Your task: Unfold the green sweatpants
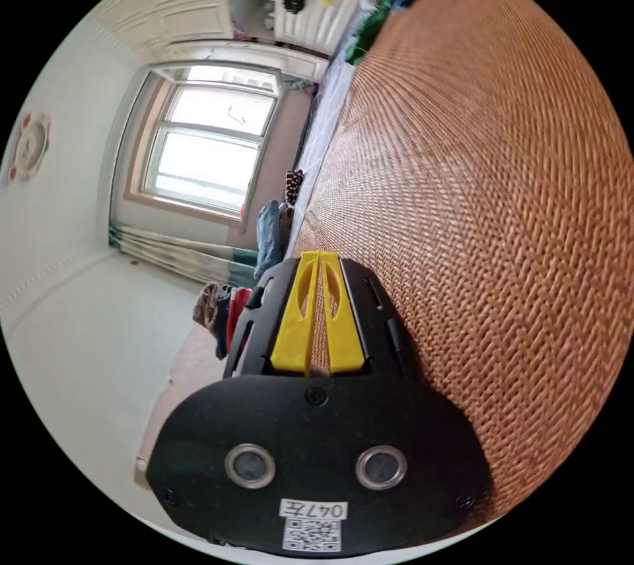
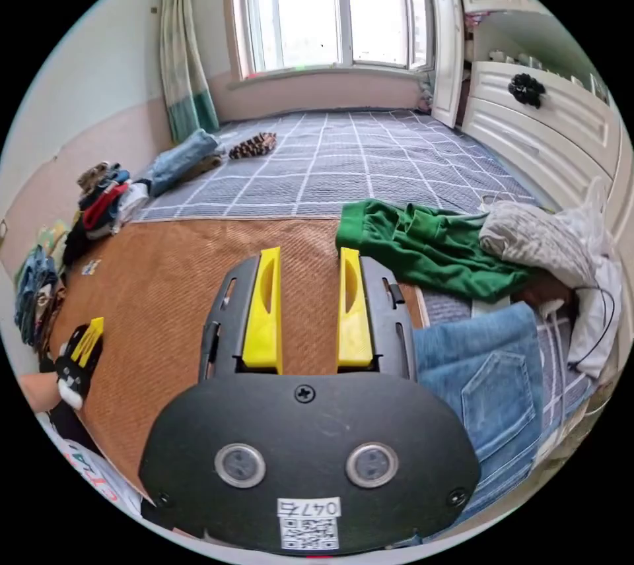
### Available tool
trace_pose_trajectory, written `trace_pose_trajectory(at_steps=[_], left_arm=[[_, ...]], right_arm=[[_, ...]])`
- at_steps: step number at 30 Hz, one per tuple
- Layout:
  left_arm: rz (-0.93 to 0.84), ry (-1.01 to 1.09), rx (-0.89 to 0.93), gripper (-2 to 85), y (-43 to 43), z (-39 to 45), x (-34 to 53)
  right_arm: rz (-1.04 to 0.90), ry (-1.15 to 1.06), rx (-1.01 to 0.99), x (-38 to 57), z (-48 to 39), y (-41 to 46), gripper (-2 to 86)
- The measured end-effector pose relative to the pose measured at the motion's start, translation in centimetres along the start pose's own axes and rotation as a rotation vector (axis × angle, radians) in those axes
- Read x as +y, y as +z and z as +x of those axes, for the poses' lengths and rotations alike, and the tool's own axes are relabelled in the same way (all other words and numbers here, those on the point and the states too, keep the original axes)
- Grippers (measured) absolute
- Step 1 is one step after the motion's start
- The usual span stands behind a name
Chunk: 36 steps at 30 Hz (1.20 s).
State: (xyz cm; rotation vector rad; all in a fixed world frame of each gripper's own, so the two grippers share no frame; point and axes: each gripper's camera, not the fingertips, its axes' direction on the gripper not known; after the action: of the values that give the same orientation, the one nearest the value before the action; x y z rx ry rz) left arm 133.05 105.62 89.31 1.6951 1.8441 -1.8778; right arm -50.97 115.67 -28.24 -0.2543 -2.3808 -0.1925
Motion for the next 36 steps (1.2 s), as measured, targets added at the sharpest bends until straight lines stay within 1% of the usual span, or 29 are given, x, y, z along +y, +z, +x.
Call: trace_pose_trajectory(at_steps=[2,5,6,7,9,10,11,13,15,16,17,18,19,20,21,23,26,27,29,32,34,35,36], left_arm=[[0.01,-0.022,0.023,-0.8,-2.2,-1.6,-0.8],[0.008,-0.009,0.02,-0.9,-5.1,-2.7,-2.0],[0.009,-0.005,0.022,-0.9,-6.1,-3.1,-2.3],[0.009,-0.002,0.026,-1.0,-6.9,-3.4,-2.6],[0.012,-0.003,0.025,-1.0,-7.9,-3.8,-2.8],[0.016,-0.004,0.024,-1.0,-8.5,-4.0,-2.8],[0.016,-0.004,0.025,-1.0,-8.7,-4.1,-2.8],[0.022,-0.005,0.021,-1.0,-9.4,-4.1,-2.5],[0.023,-0.005,0.021,-1.0,-9.7,-4.0,-2.0],[0.024,-0.005,0.02,-1.0,-9.7,-3.8,-1.5],[0.024,-0.005,0.02,-1.0,-9.7,-3.6,-1.2],[0.025,-0.005,0.019,-1.0,-9.6,-3.3,-0.6],[0.025,-0.005,0.018,-1.0,-9.5,-2.9,0.1],[0.025,-0.005,0.017,-1.0,-9.3,-2.7,0.5],[0.025,-0.004,0.017,-1.0,-9.0,-2.2,1.3],[0.024,-0.005,0.017,-1.0,-8.2,-1.4,2.8],[0.018,-0.022,0.009,-1.0,-6.4,0.1,5.8],[0.014,-0.032,0.003,-1.0,-5.5,0.7,7.2],[0.013,-0.045,0.004,-1.0,-4.1,1.7,9.6],[-0.046,-0.122,0.044,-0.9,-1.1,1.7,14.8],[-0.104,-0.387,0.149,-0.9,0.7,-2.4,21.9],[-0.121,-0.461,0.199,-0.9,1.3,-3.5,24.1],[-0.151,-0.592,0.326,-0.9,2.4,-5.4,28.6]], right_arm=[[-0.057,-0.012,0.066,-3.2,-0.7,3.8,12.6],[-0.172,0.013,0.219,-7.3,-1.0,10.0,19.6],[-0.237,0.048,0.287,-8.4,-0.7,12.4,18.3],[-0.277,0.058,0.311,-8.8,-0.5,13.6,15.7],[-0.438,0.086,0.377,-8.8,0.1,17.9,10.2],[-0.418,0.091,0.369,-8.6,0.1,17.9,9.5],[-0.364,0.14,0.374,-8.2,0.4,17.3,8.4],[-0.294,0.209,0.33,-7.0,1.1,15.8,5.6],[-0.117,0.346,0.213,-4.2,2.6,10.7,2.5],[-0.074,0.379,0.161,-3.2,2.9,9.3,2.2],[0.0,0.406,0.031,-1.1,3.0,6.3,1.7],[0.057,0.373,-0.099,1.2,1.9,3.7,1.5],[0.07,0.344,-0.162,2.3,1.1,2.5,1.5],[0.059,0.271,-0.278,4.6,-1.4,0.7,1.4],[0.021,0.19,-0.379,7.2,-4.3,-0.8,1.4],[-0.053,0.138,-0.51,11.7,-8.4,-2.2,1.3],[-0.155,0.216,-0.669,18.5,-11.3,-2.9,1.2],[-0.153,0.287,-0.756,20.7,-11.0,-3.3,1.1],[-0.127,0.388,-0.809,23.1,-9.9,-4.4,1.1],[-0.154,0.378,-0.721,24.4,-9.3,-7.4,1.1],[-0.172,0.357,-0.676,24.4,-9.7,-8.8,1.1],[-0.181,0.368,-0.675,24.4,-10.2,-9.0,1.2],[-0.183,0.39,-0.685,24.4,-10.9,-8.9,1.2]])
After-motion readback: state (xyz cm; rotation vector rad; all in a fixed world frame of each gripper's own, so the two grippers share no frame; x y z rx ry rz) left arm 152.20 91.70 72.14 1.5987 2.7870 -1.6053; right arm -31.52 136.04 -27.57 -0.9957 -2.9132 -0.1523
